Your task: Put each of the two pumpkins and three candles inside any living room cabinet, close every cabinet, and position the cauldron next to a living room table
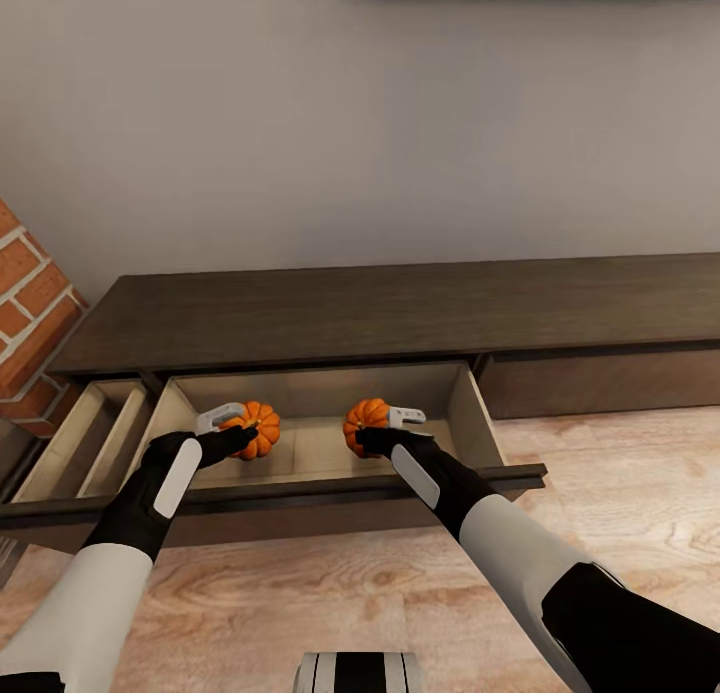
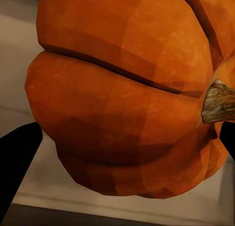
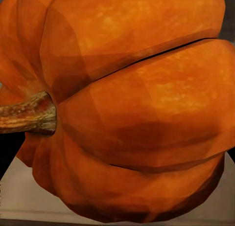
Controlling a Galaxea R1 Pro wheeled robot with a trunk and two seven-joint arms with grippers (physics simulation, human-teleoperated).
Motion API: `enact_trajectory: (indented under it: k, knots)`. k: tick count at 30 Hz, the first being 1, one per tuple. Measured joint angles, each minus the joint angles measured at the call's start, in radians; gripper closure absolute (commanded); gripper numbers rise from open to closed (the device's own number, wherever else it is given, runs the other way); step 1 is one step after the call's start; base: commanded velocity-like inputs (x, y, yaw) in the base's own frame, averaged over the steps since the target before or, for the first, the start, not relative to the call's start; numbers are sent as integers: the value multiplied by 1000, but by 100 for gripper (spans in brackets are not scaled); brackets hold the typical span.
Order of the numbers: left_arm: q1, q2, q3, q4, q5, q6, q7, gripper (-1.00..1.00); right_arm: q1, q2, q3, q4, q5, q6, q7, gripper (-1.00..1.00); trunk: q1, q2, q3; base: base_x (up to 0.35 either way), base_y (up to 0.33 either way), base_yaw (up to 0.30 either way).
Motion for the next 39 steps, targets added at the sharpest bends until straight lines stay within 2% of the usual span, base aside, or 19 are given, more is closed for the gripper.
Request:
enact_trajectory:
  k: [14, 20, 30, 31, 39]
  knots:
    - [0, 0, 7, -3, -1, 3, 3, 100, 0, 0, -3, 1, -1, 6, -2, 100, 0, 0, 0, 0, 0, 0]
    - [0, 0, 6, -3, -1, 2, 3, 100, 0, 0, -6, 3, 0, 2, -64, 100, 0, 0, 0, 0, 0, 0]
    - [0, -1, -1, -5, 0, 1, 3, 100, 0, 0, -7, 22, -2, -11, -74, 100, 0, 0, 0, 0, 0, 0]
    - [0, -1, -1, -5, 0, 1, 3, 100, 0, 0, -7, 24, -1, -11, -74, -100, 0, 0, 0, 0, 0, 0]
    - [0, -2, -3, -5, 0, 1, 3, 100, 0, 2, -6, 26, -2, -10, -78, -100, 0, 0, 0, 0, 0, 0]
